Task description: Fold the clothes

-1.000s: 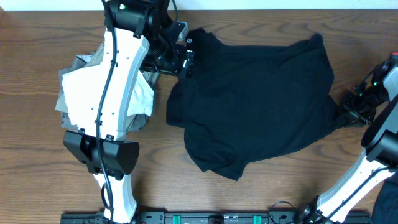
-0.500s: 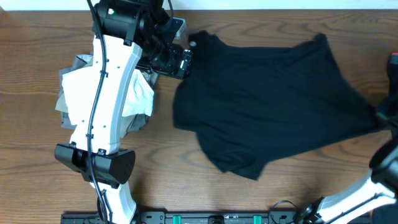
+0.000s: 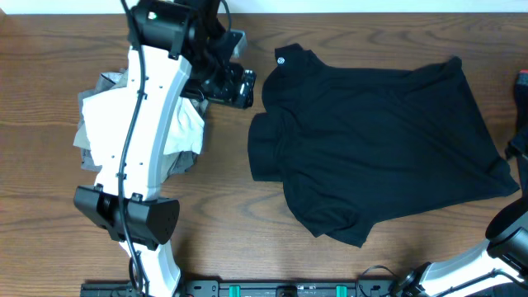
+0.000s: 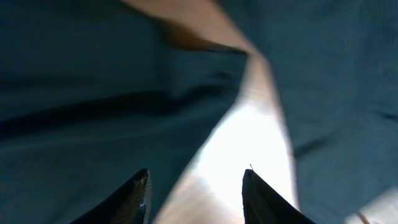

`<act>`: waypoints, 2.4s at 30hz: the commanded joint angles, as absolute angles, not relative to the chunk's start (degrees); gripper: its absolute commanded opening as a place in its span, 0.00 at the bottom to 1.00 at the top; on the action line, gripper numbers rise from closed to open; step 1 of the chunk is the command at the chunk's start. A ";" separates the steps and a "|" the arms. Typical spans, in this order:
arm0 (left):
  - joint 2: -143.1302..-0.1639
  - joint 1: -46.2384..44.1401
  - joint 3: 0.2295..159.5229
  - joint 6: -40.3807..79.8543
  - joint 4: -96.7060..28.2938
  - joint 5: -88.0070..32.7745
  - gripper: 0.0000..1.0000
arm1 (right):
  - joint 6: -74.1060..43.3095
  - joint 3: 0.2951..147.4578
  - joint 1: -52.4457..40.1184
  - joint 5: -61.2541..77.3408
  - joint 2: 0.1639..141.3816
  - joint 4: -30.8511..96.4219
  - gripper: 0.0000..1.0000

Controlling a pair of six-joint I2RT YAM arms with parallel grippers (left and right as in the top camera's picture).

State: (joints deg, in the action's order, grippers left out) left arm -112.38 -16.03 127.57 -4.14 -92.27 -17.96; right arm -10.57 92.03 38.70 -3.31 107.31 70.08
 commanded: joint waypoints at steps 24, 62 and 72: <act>-112.14 -23.97 71.13 1.58 -39.07 -15.00 0.53 | 2.22 92.14 22.31 24.05 107.55 64.51 0.47; -109.58 -15.44 91.55 6.33 -58.98 -4.01 0.78 | -4.64 87.11 21.67 16.12 107.81 63.13 0.57; -107.55 -17.74 89.49 6.22 -77.80 -18.85 0.77 | -4.23 85.69 21.71 16.10 107.79 62.26 0.58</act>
State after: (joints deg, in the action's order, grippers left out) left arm -108.29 -16.16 90.56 6.24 -75.70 -13.80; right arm -3.46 85.78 22.52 16.43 107.42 62.46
